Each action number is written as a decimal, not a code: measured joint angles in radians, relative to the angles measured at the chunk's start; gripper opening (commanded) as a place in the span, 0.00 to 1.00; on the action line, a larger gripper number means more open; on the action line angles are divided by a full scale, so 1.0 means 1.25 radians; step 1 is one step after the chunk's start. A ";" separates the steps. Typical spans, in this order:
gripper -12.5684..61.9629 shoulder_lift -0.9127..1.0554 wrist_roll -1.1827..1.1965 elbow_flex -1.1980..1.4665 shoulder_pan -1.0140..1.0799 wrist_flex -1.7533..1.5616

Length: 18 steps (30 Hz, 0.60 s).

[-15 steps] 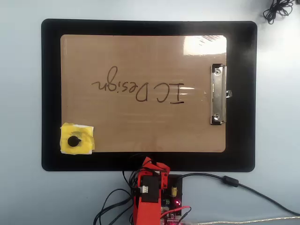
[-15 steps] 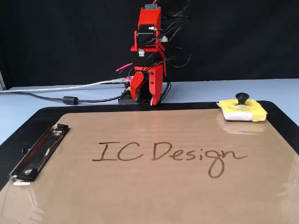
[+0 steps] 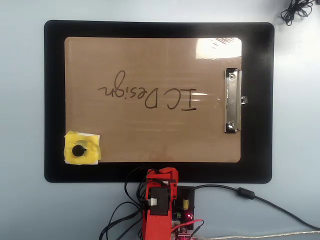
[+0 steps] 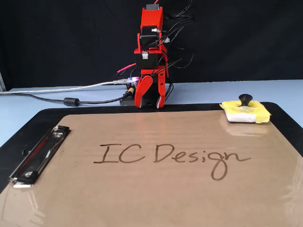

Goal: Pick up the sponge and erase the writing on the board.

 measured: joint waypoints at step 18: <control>0.59 -0.001 -0.145 -0.011 -0.632 -0.838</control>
